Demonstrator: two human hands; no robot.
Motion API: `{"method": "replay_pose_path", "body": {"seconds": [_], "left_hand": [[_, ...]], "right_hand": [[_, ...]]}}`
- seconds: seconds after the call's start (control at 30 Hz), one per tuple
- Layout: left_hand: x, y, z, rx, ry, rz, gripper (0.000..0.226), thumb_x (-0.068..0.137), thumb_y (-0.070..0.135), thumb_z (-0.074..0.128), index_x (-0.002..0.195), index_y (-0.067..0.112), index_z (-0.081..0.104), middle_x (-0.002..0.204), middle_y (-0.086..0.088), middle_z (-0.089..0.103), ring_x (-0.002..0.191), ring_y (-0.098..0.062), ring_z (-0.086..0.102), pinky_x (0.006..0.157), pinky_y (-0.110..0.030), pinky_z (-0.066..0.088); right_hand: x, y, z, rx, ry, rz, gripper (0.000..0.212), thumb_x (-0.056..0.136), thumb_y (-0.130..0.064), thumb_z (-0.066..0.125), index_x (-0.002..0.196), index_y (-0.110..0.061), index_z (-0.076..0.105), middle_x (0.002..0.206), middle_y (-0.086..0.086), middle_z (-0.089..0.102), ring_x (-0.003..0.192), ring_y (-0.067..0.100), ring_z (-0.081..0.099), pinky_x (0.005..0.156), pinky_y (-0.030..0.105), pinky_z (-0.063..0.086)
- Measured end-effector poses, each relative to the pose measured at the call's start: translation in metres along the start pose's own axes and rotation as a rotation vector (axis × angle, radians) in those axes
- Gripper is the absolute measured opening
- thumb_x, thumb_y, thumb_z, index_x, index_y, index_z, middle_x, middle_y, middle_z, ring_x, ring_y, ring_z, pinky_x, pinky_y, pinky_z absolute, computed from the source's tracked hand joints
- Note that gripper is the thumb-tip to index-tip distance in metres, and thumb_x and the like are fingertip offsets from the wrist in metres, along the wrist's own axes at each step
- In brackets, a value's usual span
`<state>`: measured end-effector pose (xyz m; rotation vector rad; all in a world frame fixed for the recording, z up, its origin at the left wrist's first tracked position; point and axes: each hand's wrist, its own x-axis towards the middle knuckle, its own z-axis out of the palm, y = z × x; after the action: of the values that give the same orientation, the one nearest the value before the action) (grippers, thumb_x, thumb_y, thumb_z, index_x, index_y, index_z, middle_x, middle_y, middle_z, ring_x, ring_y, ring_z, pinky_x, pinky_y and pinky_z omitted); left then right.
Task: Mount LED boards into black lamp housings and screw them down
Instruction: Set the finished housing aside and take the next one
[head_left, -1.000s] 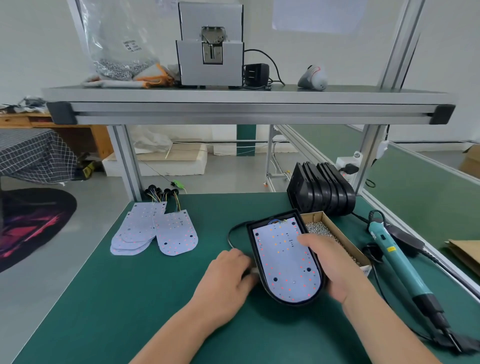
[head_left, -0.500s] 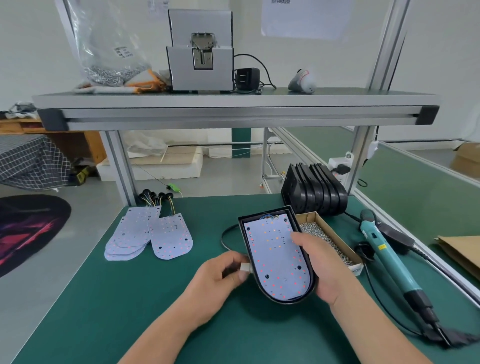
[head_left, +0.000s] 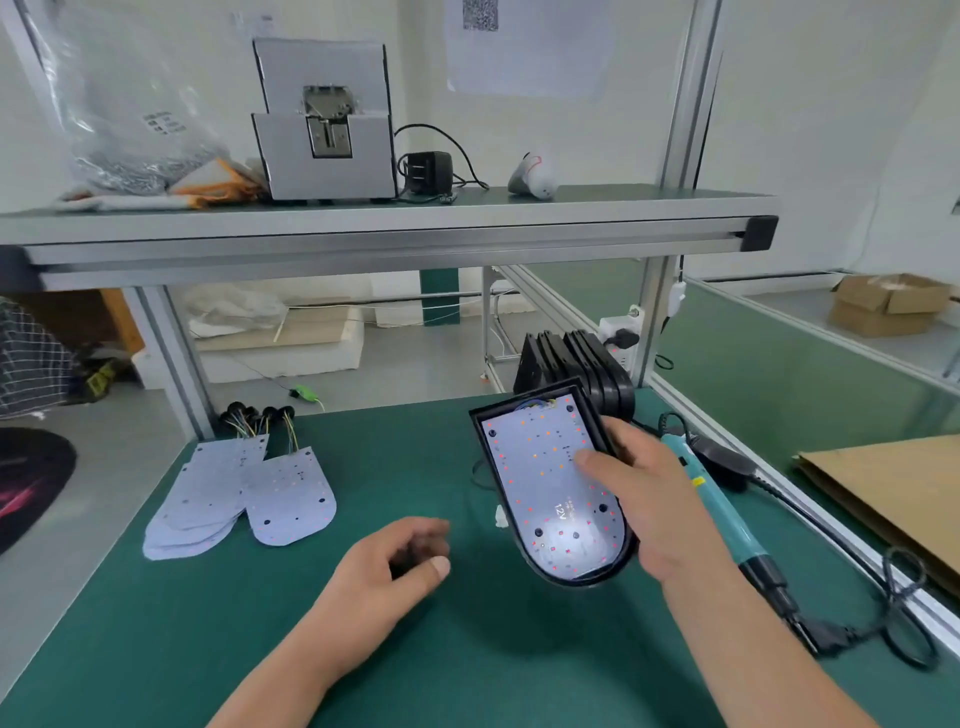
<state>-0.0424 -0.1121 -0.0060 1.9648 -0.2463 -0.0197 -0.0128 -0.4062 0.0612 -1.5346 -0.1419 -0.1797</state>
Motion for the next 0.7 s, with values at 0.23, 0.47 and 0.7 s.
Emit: {"method": "replay_pose_path", "body": {"seconds": [0.23,0.47,0.7], "left_hand": [[0.001,-0.004,0.0,-0.018,0.008,0.001,0.029,0.097,0.015,0.077,0.12,0.032,0.075,0.115,0.009,0.079,0.107,-0.004,0.072,0.093,-0.011,0.051],[0.002,-0.003,-0.001,0.019,-0.007,0.015,0.044,0.097,0.015,0.077,0.111,0.057,0.071,0.115,0.012,0.08,0.108,-0.002,0.072,0.097,-0.022,0.054],[0.006,-0.005,0.001,0.016,-0.011,0.019,0.047,0.095,0.01,0.077,0.11,0.054,0.074,0.112,0.009,0.081,0.107,-0.004,0.074,0.098,-0.025,0.056]], "right_hand": [[-0.009,-0.036,-0.087,-0.021,0.237,-0.157,0.045,0.098,0.004,0.061,0.13,-0.025,0.072,0.123,0.006,0.077,0.108,0.03,0.073,0.095,0.047,0.057],[-0.018,-0.054,-0.188,-0.038,0.502,-0.194,0.042,0.099,0.005,0.057,0.136,-0.012,0.067,0.127,0.007,0.074,0.102,0.024,0.069,0.086,0.036,0.057],[-0.029,-0.033,-0.282,-0.123,0.863,-0.074,0.04,0.094,0.0,0.058,0.124,-0.023,0.072,0.114,0.005,0.071,0.096,0.025,0.063,0.085,0.041,0.049]]}}
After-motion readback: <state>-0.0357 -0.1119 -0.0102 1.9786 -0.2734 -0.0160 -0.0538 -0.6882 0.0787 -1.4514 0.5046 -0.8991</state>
